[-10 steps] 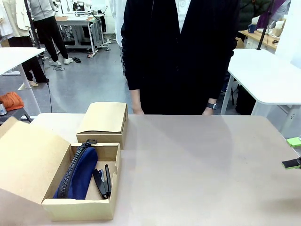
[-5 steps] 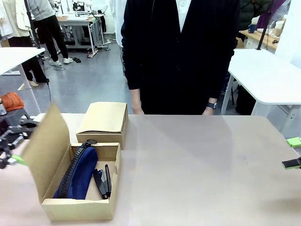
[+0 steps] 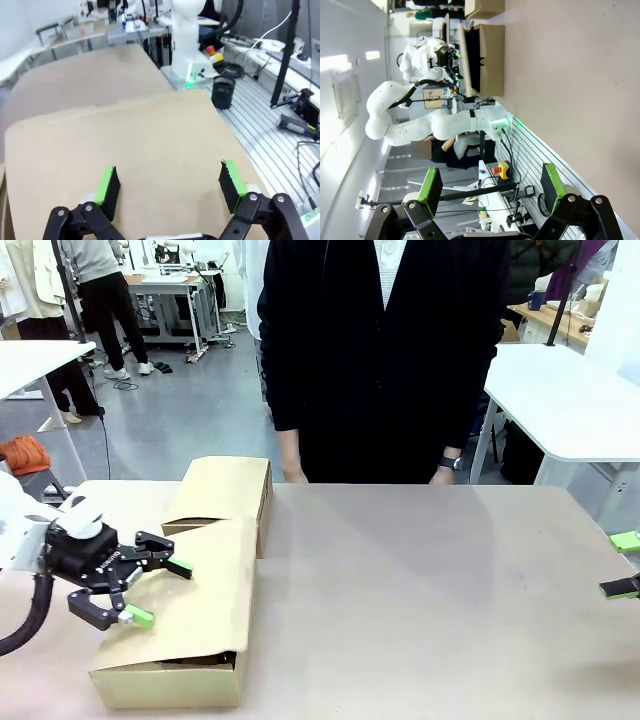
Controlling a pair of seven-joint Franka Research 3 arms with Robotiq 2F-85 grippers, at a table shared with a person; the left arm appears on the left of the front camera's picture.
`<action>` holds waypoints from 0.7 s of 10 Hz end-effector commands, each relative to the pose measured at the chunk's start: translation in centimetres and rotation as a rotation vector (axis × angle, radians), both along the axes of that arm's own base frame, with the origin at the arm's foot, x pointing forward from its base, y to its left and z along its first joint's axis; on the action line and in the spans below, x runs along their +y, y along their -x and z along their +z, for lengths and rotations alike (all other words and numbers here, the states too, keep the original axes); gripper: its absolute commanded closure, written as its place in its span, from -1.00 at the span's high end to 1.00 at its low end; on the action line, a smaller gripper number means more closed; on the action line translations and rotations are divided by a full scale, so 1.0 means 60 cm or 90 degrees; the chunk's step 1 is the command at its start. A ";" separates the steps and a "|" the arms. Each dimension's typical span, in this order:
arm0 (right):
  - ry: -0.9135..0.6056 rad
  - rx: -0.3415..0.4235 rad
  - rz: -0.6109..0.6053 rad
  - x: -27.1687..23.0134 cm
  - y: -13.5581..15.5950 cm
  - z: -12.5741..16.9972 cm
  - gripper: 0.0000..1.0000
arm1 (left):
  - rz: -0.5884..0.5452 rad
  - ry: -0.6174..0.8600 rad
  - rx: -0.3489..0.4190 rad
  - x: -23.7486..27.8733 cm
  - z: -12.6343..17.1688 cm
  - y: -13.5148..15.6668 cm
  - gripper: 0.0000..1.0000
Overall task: Place items inside the box.
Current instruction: Close the lid of the Mailer Box closest to the robot.
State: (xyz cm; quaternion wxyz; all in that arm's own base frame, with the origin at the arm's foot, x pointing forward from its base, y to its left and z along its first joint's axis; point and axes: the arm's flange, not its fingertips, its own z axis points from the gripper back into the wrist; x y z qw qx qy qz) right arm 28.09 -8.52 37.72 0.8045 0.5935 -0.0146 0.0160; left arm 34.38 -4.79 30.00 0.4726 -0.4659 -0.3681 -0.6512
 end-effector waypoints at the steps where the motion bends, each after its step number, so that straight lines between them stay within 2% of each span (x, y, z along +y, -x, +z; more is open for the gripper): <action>1: -0.009 0.005 -0.008 0.002 0.000 0.006 1.00 | 0.023 -0.031 0.004 -0.020 -0.010 0.045 1.00; 3: -0.009 0.005 -0.008 0.002 0.000 0.006 1.00 | 0.040 -0.100 0.008 -0.023 -0.031 0.040 1.00; 5: -0.009 0.005 -0.008 0.002 0.000 0.006 1.00 | 0.049 -0.104 0.010 -0.012 -0.021 0.043 1.00; 6: -0.009 0.005 -0.008 0.002 0.000 0.006 1.00 | 0.049 -0.075 0.014 0.000 0.004 0.050 1.00; 7: -0.009 0.005 -0.008 0.002 0.000 0.006 1.00 | 0.063 -0.029 0.046 0.032 0.053 0.059 1.00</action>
